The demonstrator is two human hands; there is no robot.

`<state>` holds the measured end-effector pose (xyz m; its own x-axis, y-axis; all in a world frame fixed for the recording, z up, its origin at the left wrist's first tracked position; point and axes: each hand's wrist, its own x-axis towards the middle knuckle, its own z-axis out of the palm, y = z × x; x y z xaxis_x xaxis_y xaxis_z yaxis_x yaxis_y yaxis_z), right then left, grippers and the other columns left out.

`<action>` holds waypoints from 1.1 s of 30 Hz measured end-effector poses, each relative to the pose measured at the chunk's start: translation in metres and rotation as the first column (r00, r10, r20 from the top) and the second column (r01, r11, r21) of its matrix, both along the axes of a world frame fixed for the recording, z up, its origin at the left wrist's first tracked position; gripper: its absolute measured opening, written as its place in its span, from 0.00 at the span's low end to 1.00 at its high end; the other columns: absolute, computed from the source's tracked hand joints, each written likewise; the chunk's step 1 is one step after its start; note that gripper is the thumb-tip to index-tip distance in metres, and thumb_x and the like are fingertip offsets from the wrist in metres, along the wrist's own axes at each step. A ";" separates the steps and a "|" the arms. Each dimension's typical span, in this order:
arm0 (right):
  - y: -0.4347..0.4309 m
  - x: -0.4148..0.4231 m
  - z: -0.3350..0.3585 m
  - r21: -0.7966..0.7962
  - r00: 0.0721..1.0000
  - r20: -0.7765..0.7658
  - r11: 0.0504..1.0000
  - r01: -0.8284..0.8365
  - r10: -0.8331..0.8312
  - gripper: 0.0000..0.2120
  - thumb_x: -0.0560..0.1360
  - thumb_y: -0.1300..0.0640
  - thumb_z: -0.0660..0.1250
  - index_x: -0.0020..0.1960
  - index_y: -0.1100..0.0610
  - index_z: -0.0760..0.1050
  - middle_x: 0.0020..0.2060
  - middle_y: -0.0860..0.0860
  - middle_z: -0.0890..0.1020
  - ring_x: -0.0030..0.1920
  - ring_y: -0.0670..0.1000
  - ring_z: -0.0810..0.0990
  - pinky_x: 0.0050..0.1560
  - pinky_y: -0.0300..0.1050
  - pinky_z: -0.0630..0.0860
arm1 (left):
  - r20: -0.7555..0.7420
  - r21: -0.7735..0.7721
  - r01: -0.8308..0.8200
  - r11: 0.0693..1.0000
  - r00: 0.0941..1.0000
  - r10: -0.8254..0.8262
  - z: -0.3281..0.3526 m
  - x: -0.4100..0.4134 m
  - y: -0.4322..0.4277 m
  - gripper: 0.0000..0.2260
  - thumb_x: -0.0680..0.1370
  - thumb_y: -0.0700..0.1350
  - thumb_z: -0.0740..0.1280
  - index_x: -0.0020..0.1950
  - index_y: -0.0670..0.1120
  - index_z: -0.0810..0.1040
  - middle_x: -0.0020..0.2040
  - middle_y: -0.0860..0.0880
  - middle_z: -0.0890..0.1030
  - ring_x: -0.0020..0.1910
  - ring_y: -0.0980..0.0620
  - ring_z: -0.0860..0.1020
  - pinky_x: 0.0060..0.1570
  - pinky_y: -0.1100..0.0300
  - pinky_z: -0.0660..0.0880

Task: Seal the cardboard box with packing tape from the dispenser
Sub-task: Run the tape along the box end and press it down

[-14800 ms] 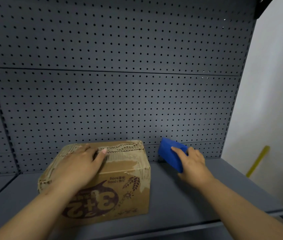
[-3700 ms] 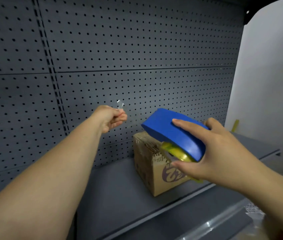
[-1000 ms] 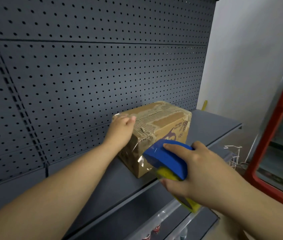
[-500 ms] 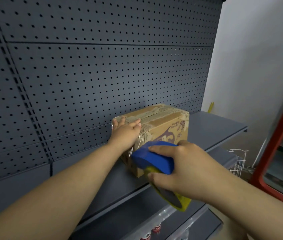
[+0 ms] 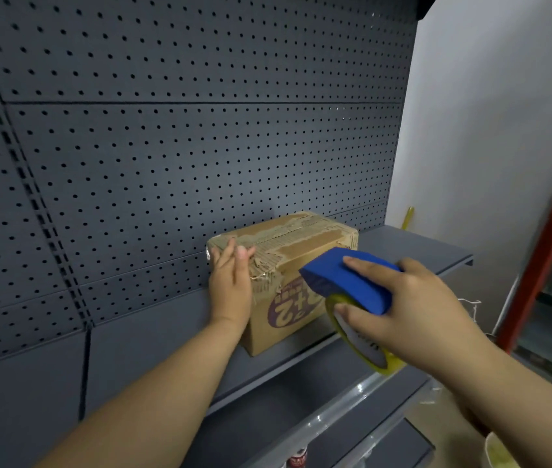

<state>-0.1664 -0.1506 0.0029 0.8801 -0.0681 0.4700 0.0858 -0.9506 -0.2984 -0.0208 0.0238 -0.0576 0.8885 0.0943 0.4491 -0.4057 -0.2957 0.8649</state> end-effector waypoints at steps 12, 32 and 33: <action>-0.037 0.014 0.011 0.120 0.953 0.255 0.972 -0.200 0.165 0.31 0.64 0.41 0.70 0.65 0.37 0.67 0.42 0.49 0.68 0.37 0.44 0.65 0.42 0.23 0.65 | -0.093 0.577 0.082 0.813 0.995 -0.034 0.000 0.002 0.020 0.46 0.62 0.64 0.72 0.75 0.53 0.56 0.78 0.54 0.48 0.77 0.52 0.39 0.75 0.47 0.48; -0.096 0.128 0.050 0.016 0.810 0.521 0.945 -0.327 0.271 0.31 0.64 0.38 0.64 0.66 0.39 0.64 0.47 0.50 0.69 0.44 0.41 0.66 0.45 0.25 0.66 | -0.520 -0.353 0.478 0.805 0.615 -0.593 0.157 0.109 -0.084 0.07 0.78 0.45 0.62 0.44 0.43 0.76 0.31 0.48 0.82 0.30 0.54 0.81 0.37 0.59 0.81; -0.098 0.136 0.051 0.022 0.818 0.512 0.948 -0.318 0.263 0.31 0.64 0.38 0.64 0.66 0.39 0.63 0.47 0.50 0.69 0.44 0.41 0.65 0.45 0.26 0.65 | -0.503 -0.359 0.475 0.803 0.626 -0.596 0.160 0.120 -0.086 0.05 0.78 0.42 0.63 0.44 0.43 0.76 0.31 0.48 0.81 0.29 0.54 0.81 0.35 0.60 0.81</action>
<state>-0.0306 -0.2482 0.0538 0.5156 0.0818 0.8529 0.5159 -0.8244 -0.2329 0.0987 -0.0622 0.1025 0.8789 -0.4596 -0.1276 0.1397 -0.0076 0.9902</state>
